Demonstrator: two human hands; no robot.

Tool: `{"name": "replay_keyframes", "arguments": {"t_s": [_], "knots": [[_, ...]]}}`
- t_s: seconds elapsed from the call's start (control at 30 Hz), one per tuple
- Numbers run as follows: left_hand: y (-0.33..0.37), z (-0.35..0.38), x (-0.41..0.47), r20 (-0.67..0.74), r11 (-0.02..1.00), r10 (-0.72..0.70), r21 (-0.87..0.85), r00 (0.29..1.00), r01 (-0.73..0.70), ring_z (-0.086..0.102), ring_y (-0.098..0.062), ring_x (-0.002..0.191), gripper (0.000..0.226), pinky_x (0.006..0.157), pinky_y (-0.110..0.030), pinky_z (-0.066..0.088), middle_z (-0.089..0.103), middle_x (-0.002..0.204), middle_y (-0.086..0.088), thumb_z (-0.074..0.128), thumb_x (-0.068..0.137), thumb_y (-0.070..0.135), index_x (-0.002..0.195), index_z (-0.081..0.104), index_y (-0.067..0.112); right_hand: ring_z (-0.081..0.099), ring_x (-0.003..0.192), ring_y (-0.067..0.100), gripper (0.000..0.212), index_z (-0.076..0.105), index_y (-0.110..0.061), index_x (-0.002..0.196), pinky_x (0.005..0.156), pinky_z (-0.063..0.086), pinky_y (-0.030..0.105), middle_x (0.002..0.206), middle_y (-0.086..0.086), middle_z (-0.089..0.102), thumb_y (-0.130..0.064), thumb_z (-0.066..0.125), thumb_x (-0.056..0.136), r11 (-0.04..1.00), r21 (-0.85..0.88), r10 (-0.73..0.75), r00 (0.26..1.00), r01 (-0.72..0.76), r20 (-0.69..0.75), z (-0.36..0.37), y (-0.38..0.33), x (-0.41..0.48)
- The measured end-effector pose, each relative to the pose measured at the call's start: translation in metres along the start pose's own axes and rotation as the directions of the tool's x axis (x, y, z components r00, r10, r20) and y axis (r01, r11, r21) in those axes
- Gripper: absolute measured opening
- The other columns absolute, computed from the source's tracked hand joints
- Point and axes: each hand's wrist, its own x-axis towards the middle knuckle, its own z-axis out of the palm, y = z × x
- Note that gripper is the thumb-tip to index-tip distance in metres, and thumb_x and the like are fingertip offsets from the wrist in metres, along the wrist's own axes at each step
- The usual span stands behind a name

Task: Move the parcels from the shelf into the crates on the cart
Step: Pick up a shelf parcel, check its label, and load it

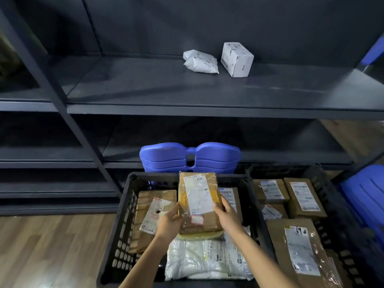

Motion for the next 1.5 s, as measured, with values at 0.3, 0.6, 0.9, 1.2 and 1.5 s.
{"name": "replay_keyframes", "arguments": {"t_s": [0.3,0.6,0.9,1.2,1.5], "knots": [[-0.013,0.004,0.012,-0.014,1.000,0.003,-0.013,1.000,-0.003,0.062,-0.015,0.082,0.048,0.069,-0.032,0.050,0.070,0.109,0.002,0.050,0.098,0.009,0.144,0.046,0.022,0.042,0.134,0.022,0.054,0.027,-0.032,0.150,0.108,0.038,0.040,0.151,-0.004,0.040,-0.043,0.044,0.100,0.999,-0.031,0.030,0.998,-0.028,0.053,0.008,0.008,0.020],[-0.021,0.011,0.015,0.013,0.996,0.092,-0.012,0.996,-0.091,0.066,-0.020,0.106,0.051,0.094,-0.046,0.053,0.066,0.122,0.002,0.049,0.099,0.005,0.147,0.040,0.018,0.043,0.134,0.021,0.054,0.030,-0.036,0.149,0.108,0.037,0.038,0.149,-0.006,0.043,-0.044,0.046,0.098,0.999,-0.050,-0.009,1.000,0.011,0.029,0.005,0.016,0.027],[-0.027,0.012,0.019,0.056,0.994,0.100,-0.058,0.993,-0.097,0.063,-0.009,0.110,0.051,0.097,-0.035,0.052,0.060,0.129,0.004,0.048,0.098,0.002,0.147,0.038,0.016,0.042,0.135,0.022,0.056,0.027,-0.036,0.150,0.107,0.037,0.037,0.150,-0.004,0.041,-0.046,0.045,0.098,0.999,-0.043,-0.023,0.999,0.024,0.033,0.004,0.026,0.027],[-0.014,0.026,0.015,-0.092,0.999,0.019,0.029,0.996,-0.017,0.051,-0.010,0.115,0.063,0.088,-0.020,0.040,0.048,0.144,0.000,0.055,0.096,0.037,0.150,0.029,0.021,0.037,0.139,0.022,0.073,0.010,-0.030,0.154,0.108,0.035,0.036,0.155,-0.005,0.032,-0.055,0.045,0.095,0.979,-0.185,-0.077,0.997,0.079,0.020,0.005,0.025,0.026],[-0.007,0.048,0.006,0.196,0.338,0.419,0.872,0.887,-0.353,-0.033,-0.025,0.139,0.062,0.116,-0.036,-0.018,-0.028,0.155,-0.006,0.013,0.103,0.040,0.146,-0.023,0.011,-0.020,0.145,0.013,0.063,-0.003,-0.023,0.154,0.117,-0.010,0.027,0.160,-0.007,-0.015,-0.051,0.017,0.102,0.498,-0.754,-0.454,0.869,0.429,0.194,0.008,0.037,0.013]]}}
